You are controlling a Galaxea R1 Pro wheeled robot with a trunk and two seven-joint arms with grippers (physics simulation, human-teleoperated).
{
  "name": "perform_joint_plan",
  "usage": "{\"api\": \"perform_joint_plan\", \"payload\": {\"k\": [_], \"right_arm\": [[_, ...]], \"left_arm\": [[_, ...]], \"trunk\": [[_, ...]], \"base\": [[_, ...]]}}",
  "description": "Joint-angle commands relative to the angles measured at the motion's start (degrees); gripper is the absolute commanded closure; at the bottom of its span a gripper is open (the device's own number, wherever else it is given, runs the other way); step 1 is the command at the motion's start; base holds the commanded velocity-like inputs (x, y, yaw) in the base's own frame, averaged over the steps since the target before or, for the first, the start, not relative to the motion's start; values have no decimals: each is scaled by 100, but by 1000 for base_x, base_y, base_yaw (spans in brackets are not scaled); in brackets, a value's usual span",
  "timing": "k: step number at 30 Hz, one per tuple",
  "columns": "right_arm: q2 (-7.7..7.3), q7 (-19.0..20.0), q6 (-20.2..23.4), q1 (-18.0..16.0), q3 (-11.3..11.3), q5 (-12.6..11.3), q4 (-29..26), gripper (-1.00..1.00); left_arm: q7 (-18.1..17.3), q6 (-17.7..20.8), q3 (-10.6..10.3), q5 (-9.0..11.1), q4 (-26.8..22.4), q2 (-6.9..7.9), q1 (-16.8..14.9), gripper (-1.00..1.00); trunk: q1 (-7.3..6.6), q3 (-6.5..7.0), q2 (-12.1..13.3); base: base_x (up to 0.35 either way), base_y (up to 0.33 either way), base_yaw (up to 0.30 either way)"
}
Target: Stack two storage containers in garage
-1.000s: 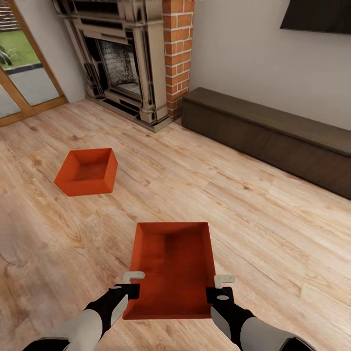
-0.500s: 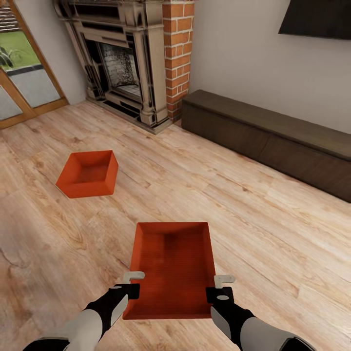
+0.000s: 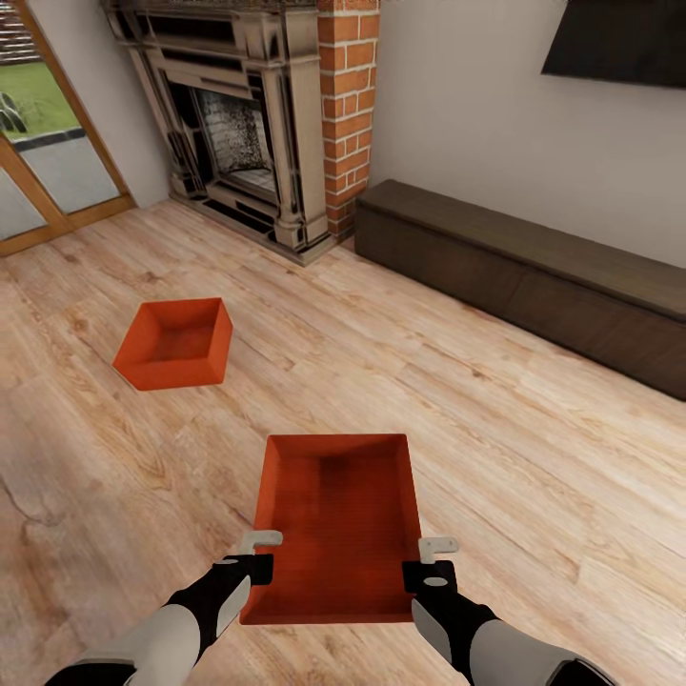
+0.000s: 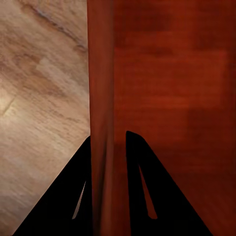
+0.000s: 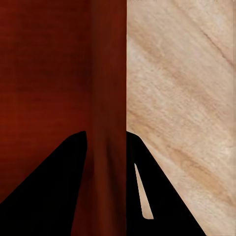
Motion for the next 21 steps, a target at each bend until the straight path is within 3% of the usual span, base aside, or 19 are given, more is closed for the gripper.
{"api": "perform_joint_plan", "payload": {"k": [1, 21], "right_arm": [[-24, -41, -17, -3, -66, 63, -9, 100], [-24, -41, -18, -3, -66, 62, -9, 100]], "left_arm": [[50, 41, 239, -54, -5, 42, -1, 100], [50, 41, 239, -53, -5, 47, 0, 100]], "trunk": [[-23, 16, 40], [-462, 375, 842]], "base": [[0, 0, 0], [0, 0, 0]]}}
